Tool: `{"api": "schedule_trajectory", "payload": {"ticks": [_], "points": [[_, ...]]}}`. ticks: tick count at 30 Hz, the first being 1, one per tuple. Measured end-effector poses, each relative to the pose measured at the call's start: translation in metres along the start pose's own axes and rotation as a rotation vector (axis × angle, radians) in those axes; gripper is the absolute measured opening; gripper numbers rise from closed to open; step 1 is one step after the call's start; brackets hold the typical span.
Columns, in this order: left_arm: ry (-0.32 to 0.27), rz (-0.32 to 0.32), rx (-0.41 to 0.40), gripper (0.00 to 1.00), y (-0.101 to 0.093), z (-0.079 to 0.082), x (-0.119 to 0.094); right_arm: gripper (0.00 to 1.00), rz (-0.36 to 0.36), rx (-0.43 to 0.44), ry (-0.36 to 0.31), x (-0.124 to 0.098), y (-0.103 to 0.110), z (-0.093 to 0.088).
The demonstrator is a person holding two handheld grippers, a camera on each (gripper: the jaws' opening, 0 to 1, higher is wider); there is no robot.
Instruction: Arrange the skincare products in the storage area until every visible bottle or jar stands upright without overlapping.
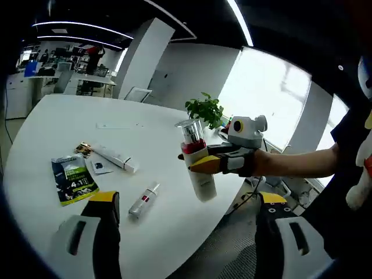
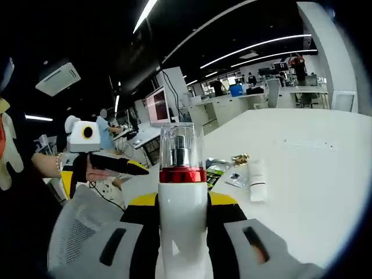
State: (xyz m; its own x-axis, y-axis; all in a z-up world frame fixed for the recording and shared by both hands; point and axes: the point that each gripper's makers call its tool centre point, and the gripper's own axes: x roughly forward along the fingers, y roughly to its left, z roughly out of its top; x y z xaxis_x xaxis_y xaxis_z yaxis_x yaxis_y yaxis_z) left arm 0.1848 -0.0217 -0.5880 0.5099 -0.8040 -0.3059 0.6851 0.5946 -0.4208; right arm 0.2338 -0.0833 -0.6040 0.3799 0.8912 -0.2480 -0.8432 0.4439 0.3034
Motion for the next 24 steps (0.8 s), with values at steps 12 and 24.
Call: {"api": "schedule_trajectory", "payload": {"ticks": [12,24], "points": [[-0.068,-0.215,-0.002,0.8,-0.054,0.049,0.049,0.29,0.251,0.087,-0.098,-0.026,0.043,0.021],[-0.052,-0.332,-0.026,0.51,-0.072,0.056,0.063,0.29,0.378,0.117,-0.138,-0.038,0.073,0.033]]}}
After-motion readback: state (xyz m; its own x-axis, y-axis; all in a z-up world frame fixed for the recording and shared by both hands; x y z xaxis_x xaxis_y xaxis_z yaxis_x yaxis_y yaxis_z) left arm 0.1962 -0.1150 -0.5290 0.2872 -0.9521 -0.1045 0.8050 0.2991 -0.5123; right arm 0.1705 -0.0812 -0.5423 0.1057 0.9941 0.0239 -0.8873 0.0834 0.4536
